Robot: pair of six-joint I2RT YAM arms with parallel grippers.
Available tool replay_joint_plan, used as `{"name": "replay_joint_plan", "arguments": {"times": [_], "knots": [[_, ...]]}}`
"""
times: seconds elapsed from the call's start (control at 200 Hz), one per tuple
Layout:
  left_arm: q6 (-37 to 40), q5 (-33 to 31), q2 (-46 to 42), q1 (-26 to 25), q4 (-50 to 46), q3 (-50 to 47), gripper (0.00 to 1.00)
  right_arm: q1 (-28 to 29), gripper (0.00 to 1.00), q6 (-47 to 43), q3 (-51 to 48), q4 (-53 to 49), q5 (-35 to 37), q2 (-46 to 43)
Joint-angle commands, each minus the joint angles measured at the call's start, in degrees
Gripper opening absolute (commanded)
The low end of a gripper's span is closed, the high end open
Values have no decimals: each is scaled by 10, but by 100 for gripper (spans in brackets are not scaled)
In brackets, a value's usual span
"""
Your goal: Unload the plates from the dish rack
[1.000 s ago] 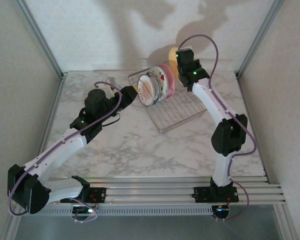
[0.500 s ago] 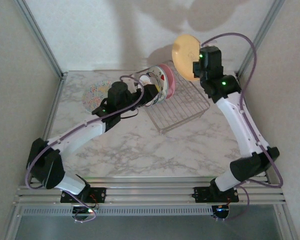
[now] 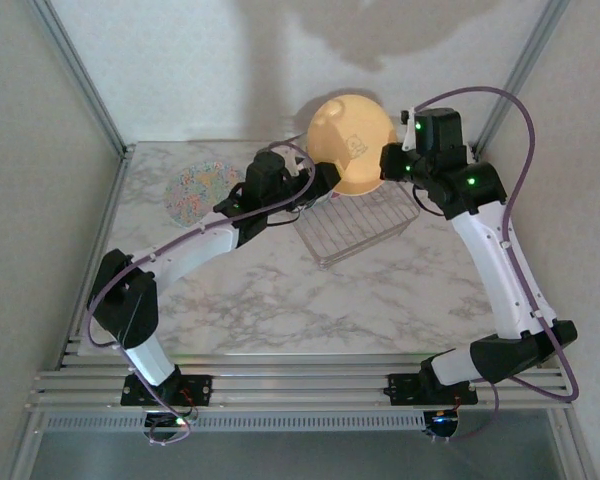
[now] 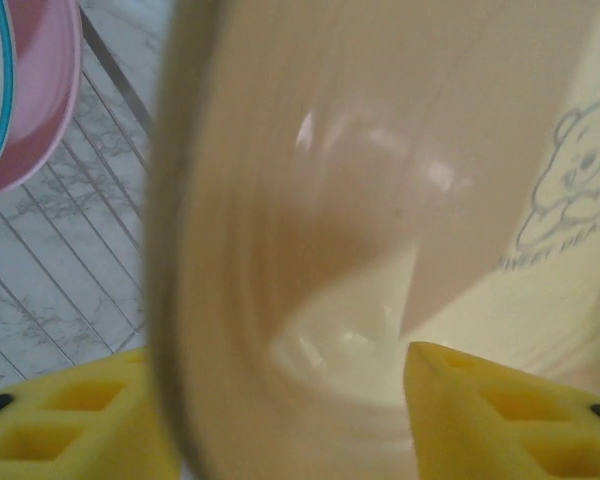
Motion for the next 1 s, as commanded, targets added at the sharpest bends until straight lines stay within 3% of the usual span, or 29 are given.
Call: {"name": "replay_joint_plan", "arguments": {"times": [0.0, 0.155, 0.31, 0.395, 0.546, 0.621, 0.796, 0.996], "knots": [[13, -24, 3, -5, -25, 22, 43, -5, 0, 36, -8, 2, -49, -16], [17, -43, -4, -5, -47, 20, 16, -7, 0, 39, -14, 4, -60, -15], [19, -55, -13, -5, -65, 19, 0, -7, 0, 37, -14, 7, -68, -15], [22, -58, -22, -3, -77, 19, 0, -7, 0, 32, -14, 10, -79, -16], [19, -56, -60, 6, -87, -2, 0, -7, 47, 25, -13, 2, -88, -24], [9, -49, -92, 20, -92, -31, 0, -6, 62, 18, -18, -3, -92, -32], [-31, -17, -203, 72, -105, -135, 0, 21, 72, -27, -48, 5, -79, -57], [-62, 3, -357, 146, -203, -261, 0, 129, 79, -134, -100, 62, -46, -83]]}}
